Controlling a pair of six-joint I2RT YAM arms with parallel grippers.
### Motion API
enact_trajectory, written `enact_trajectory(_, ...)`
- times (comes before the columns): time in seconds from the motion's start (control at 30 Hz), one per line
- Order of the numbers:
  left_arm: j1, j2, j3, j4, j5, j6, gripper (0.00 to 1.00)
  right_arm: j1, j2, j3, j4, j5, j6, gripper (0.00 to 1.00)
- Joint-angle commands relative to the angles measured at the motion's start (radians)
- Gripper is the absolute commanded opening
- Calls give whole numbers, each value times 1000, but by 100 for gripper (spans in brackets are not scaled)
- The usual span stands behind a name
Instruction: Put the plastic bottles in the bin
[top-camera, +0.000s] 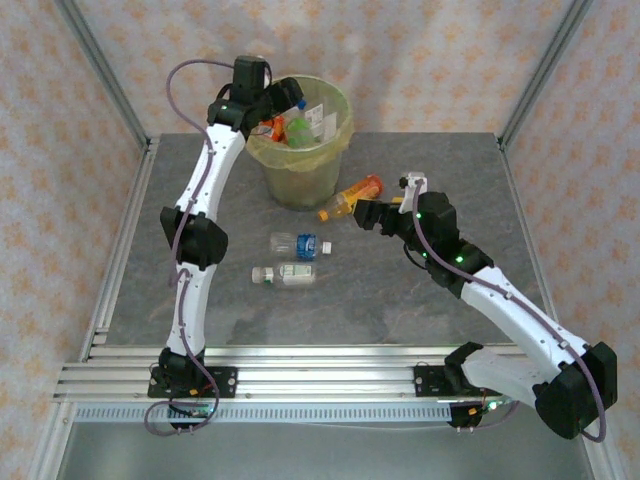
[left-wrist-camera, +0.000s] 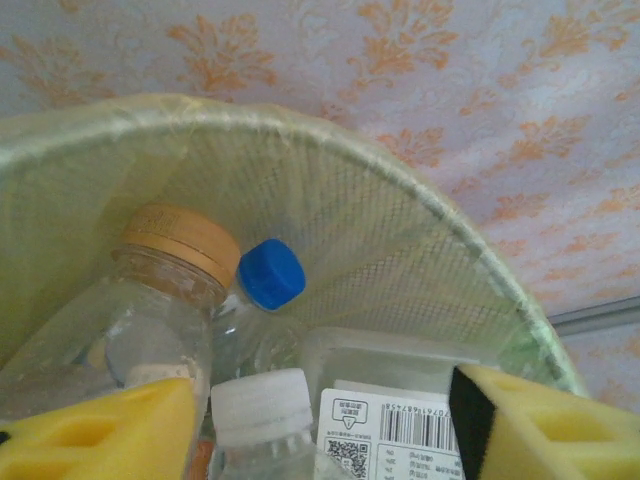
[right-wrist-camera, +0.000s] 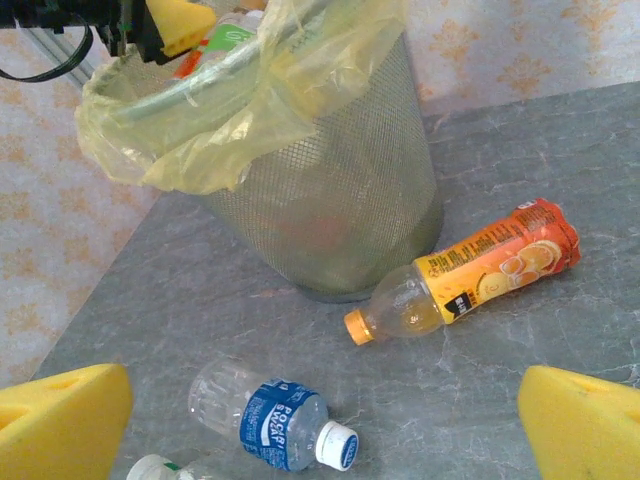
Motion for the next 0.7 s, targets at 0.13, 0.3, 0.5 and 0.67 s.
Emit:
enact_trajectory(0.13, 12, -58, 48, 18, -12, 31, 81, 5, 3, 46, -17, 33, 7, 99)
enact_trajectory(0.3, 12, -116, 49, -4, -12, 38, 81, 6, 28, 81, -79, 117, 34, 99)
enact_trajectory(0.5, 11, -205, 24, -63, 4, 55, 86, 5, 149, 218, -283, 278, 141, 99)
enact_trajectory(0.67, 7, -342, -107, -53, 11, 93, 100, 3, 277, 329, -413, 321, 236, 99)
